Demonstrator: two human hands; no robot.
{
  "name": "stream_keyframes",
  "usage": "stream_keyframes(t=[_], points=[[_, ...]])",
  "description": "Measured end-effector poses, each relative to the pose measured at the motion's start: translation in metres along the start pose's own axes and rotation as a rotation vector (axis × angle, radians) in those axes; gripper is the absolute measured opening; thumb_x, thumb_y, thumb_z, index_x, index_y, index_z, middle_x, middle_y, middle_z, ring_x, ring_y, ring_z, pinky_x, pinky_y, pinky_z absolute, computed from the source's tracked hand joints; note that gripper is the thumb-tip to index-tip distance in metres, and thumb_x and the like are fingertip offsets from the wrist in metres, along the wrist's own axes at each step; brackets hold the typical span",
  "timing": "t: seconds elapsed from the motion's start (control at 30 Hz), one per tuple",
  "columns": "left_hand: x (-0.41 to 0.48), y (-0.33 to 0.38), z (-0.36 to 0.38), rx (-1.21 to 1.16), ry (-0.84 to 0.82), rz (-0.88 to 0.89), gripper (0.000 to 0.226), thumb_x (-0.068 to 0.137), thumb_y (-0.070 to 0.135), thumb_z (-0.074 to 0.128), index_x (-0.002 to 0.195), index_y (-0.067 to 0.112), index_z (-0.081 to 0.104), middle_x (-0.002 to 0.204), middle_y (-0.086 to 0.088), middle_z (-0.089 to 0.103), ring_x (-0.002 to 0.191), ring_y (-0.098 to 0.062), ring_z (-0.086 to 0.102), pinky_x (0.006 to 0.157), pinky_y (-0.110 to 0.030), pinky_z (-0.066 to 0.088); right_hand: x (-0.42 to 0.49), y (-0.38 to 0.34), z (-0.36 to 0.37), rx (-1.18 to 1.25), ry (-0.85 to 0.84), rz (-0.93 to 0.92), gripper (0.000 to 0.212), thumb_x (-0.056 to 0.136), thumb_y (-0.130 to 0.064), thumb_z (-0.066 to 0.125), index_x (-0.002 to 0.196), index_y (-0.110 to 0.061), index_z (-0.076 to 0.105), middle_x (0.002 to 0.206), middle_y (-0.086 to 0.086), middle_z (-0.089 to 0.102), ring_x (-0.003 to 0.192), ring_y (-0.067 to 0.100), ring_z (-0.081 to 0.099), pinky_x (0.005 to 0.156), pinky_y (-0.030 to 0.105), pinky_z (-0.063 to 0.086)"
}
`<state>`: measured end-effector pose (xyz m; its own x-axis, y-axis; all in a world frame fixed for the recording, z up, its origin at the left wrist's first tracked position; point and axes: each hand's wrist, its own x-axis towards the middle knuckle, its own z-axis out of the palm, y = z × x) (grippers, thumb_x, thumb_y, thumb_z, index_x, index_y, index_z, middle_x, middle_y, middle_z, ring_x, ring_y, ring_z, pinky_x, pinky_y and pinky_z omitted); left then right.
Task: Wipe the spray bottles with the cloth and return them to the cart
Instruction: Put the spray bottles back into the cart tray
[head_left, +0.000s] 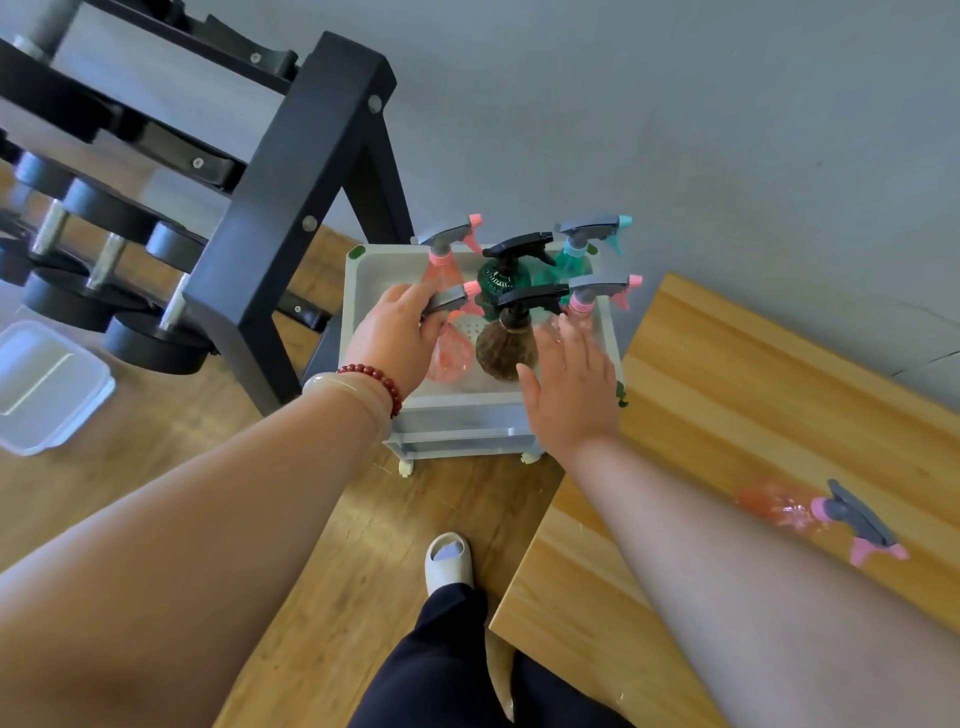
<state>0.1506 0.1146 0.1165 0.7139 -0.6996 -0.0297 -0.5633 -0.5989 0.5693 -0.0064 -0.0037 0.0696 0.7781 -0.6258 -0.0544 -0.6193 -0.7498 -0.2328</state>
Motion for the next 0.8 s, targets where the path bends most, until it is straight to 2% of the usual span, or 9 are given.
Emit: stream_keyframes(t=[0.07, 0.17, 0.33, 0.53, 0.67, 0.73, 0.8], points=[[0.008, -0.004, 0.002, -0.005, -0.019, 0.003, 0.026, 0.103, 0.023, 0.049, 0.126, 0.014, 0.056, 0.119, -0.006, 0.056, 0.106, -0.023, 0.055, 0.088, -0.024, 0.037, 0.007, -0.005, -0.001, 0.019, 0.086, -0.014, 0.052, 0.1, -0.037, 0.042, 0.145, -0.012, 0.043, 0.154, 0.02, 0.033, 0.143, 0.043, 0.028, 0.112, 0.057, 0.033], [0.019, -0.009, 0.006, 0.019, -0.063, 0.024, 0.022, 0.103, 0.023, 0.048, 0.119, 0.011, 0.058, 0.116, -0.007, 0.056, 0.102, -0.024, 0.055, 0.084, -0.023, 0.035, 0.02, -0.01, -0.005, 0.013, 0.115, -0.007, 0.053, 0.1, -0.035, 0.048, 0.149, -0.014, 0.039, 0.159, 0.019, 0.024, 0.146, 0.042, 0.022, 0.115, 0.055, 0.027], [0.029, -0.019, 0.016, 0.058, -0.182, 0.047, 0.02, 0.103, 0.019, 0.046, 0.116, 0.01, 0.057, 0.113, -0.009, 0.056, 0.097, -0.026, 0.055, 0.08, -0.028, 0.04, 0.041, -0.013, -0.008, -0.097, -0.038, 0.029, 0.062, 0.105, -0.042, 0.034, 0.158, -0.027, 0.005, 0.165, 0.005, -0.01, 0.152, 0.028, -0.009, 0.121, 0.045, -0.001], [0.042, -0.016, 0.016, 0.061, -0.207, 0.077, 0.019, 0.103, 0.018, 0.045, 0.117, 0.01, 0.056, 0.103, -0.004, 0.053, 0.091, -0.022, 0.052, 0.079, -0.027, 0.037, 0.044, -0.012, -0.006, -0.1, -0.063, 0.034, 0.061, 0.105, -0.041, 0.034, 0.158, -0.028, 0.006, 0.165, 0.004, -0.006, 0.152, 0.029, -0.006, 0.123, 0.048, 0.002], [0.041, -0.012, 0.021, 0.042, -0.21, 0.042, 0.022, 0.103, 0.017, 0.043, 0.123, 0.011, 0.052, 0.108, -0.006, 0.053, 0.091, -0.02, 0.049, 0.081, -0.027, 0.039, 0.043, -0.01, -0.006, -0.109, -0.072, 0.026, 0.062, 0.105, -0.042, 0.034, 0.157, -0.029, 0.003, 0.165, 0.004, -0.011, 0.152, 0.028, -0.009, 0.123, 0.049, 0.001], [0.04, -0.01, 0.023, 0.036, -0.213, 0.029, 0.024, 0.104, 0.017, 0.042, 0.125, 0.012, 0.051, 0.113, -0.009, 0.055, 0.097, -0.023, 0.052, 0.085, -0.03, 0.041, 0.042, -0.009, -0.007, -0.113, -0.08, 0.021, 0.063, 0.105, -0.042, 0.033, 0.157, -0.03, 0.001, 0.165, 0.003, -0.013, 0.151, 0.029, -0.01, 0.123, 0.049, 0.0], [0.039, -0.009, 0.023, 0.059, -0.213, 0.023, 0.029, 0.104, 0.019, 0.042, 0.131, 0.015, 0.049, 0.121, -0.01, 0.056, 0.112, -0.027, 0.05, 0.095, -0.036, 0.041, 0.041, -0.007, -0.008, -0.118, -0.073, 0.012, 0.062, 0.105, -0.042, 0.032, 0.157, -0.03, 0.001, 0.165, 0.002, -0.014, 0.151, 0.029, -0.011, 0.121, 0.048, -0.002]])
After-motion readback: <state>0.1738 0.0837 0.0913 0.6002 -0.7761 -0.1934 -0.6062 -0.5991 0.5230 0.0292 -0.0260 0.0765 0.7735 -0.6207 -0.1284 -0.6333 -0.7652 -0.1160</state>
